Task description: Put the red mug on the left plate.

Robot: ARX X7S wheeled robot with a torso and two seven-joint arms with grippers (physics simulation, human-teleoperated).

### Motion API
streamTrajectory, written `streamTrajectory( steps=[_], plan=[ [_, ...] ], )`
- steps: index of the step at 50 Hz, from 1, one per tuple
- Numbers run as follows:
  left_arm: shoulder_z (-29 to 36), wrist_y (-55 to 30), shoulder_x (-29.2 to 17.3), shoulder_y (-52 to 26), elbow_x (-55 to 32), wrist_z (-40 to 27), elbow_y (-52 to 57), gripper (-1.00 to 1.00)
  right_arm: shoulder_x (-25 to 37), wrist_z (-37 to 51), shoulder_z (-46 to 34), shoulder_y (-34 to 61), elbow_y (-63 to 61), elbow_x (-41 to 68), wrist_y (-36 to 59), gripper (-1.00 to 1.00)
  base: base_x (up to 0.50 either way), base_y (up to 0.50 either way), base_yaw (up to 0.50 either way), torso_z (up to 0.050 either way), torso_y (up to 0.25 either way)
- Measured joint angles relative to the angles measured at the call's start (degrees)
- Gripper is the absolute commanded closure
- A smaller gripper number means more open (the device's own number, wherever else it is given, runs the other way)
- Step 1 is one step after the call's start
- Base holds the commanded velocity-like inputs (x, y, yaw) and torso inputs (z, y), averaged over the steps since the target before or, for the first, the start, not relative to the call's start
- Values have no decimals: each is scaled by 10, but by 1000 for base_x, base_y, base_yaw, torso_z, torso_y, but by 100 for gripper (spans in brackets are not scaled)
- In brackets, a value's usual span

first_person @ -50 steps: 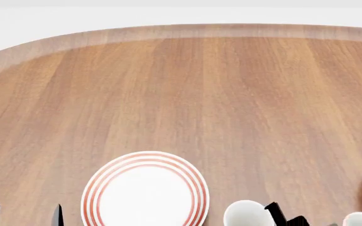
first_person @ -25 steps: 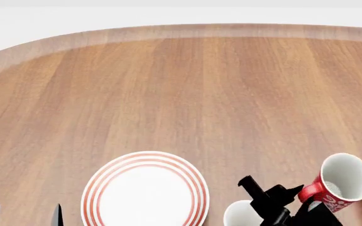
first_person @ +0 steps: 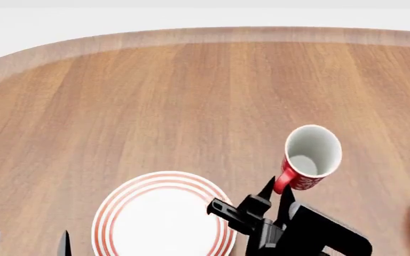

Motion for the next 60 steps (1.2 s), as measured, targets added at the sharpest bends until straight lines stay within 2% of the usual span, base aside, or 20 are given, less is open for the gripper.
streamTrajectory(
  steps=[31,44,60],
  plan=[
    [4,0,-5,1,-3,-6,6,-100,14,-198,-86,-1,4,48,31,100,0,0,0,0,0],
    [5,1,-7,1,-4,-8,6,-100,-5,-251,-101,7,51,57,31,100,0,0,0,0,0],
    [7,3,-9,1,-6,-9,5,-100,-14,-271,-108,15,73,62,34,100,0,0,0,0,1]
  ],
)
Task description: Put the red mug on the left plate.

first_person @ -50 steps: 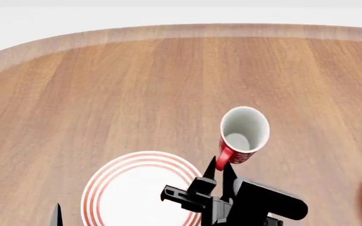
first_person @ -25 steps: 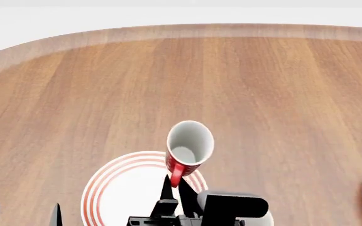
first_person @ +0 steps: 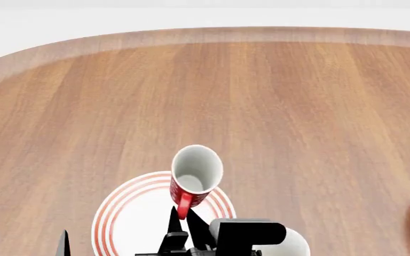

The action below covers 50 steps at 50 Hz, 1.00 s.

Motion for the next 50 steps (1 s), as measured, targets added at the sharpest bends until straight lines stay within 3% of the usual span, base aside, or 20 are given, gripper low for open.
streamTrajectory(
  steps=[40,50],
  plan=[
    [5,1,-4,-5,-5,-4,-4,-100,-97,-150,0,84,266,32,-16,100,0,0,0,0,0],
    [6,2,-5,-5,-6,-6,-4,-100,-119,-156,-59,107,339,62,-46,100,0,0,0,0,0]
  ],
)
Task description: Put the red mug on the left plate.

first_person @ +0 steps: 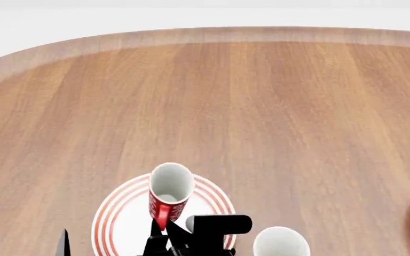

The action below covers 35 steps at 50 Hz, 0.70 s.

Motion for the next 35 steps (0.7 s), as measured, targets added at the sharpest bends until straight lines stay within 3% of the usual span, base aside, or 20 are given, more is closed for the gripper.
streamTrajectory(
  steps=[20,35],
  plan=[
    [3,2,-2,-1,0,-2,-1,-100,-12,13,-274,60,84,227,-93,100,0,0,0,0,1],
    [4,4,-4,-1,-2,-4,-1,-100,-13,15,-365,86,105,314,-110,100,0,0,0,0,1]
  ],
)
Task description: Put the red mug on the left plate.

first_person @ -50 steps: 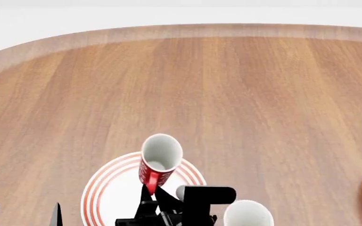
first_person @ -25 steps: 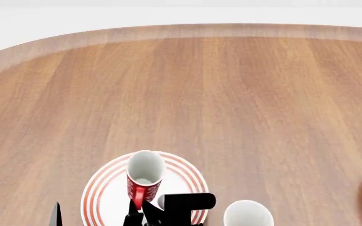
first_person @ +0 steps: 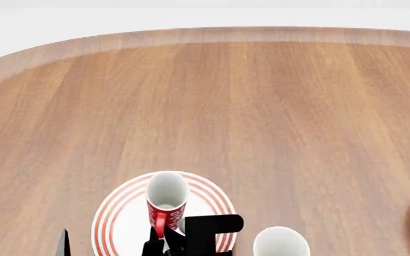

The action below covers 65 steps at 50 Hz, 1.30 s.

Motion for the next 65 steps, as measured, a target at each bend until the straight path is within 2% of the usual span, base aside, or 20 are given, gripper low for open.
streamTrajectory(
  steps=[42,43,65],
  plan=[
    [4,3,-5,-2,-2,-6,0,-100,0,-13,-33,11,19,45,19,100,0,0,0,0,0],
    [4,3,-5,-2,-3,-6,0,-100,0,-14,-33,11,20,46,19,-100,0,0,0,0,0],
    [6,4,-8,-1,-5,-9,2,-100,-1,-19,-30,13,17,41,20,-100,0,0,0,0,0]
  ],
)
